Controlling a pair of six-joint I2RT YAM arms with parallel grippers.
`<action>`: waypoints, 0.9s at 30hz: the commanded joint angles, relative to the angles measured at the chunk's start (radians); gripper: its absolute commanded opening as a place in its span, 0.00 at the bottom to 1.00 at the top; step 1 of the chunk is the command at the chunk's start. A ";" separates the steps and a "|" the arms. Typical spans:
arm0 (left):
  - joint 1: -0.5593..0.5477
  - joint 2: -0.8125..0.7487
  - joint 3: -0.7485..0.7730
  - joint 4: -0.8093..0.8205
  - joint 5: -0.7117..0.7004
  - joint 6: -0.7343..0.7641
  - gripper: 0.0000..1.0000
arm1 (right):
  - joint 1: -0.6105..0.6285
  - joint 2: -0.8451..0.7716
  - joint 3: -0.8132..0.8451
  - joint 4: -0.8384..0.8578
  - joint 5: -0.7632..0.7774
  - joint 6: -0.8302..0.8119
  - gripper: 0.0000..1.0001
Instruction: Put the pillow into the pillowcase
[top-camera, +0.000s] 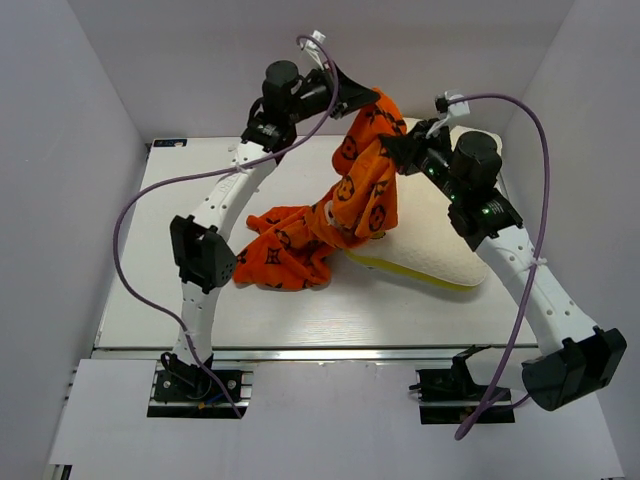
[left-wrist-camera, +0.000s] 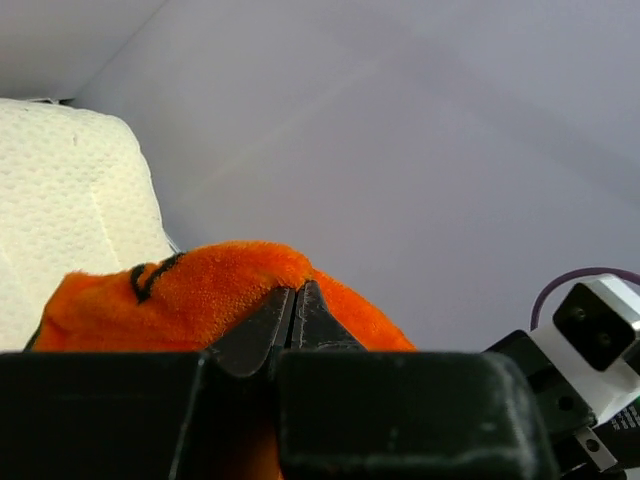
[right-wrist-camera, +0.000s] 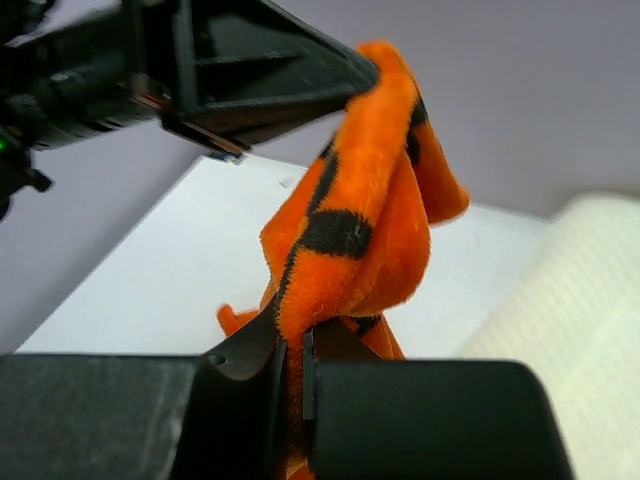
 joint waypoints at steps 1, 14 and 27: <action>-0.002 0.071 0.012 0.039 -0.102 -0.012 0.00 | -0.047 -0.051 -0.044 -0.071 0.127 0.079 0.00; 0.038 -0.028 -0.045 -0.232 -0.260 0.206 0.55 | -0.349 -0.052 -0.303 -0.222 0.204 0.040 0.00; 0.027 -0.295 -0.423 -0.473 -0.356 0.427 0.60 | -0.417 0.078 -0.294 -0.122 0.239 -0.004 0.00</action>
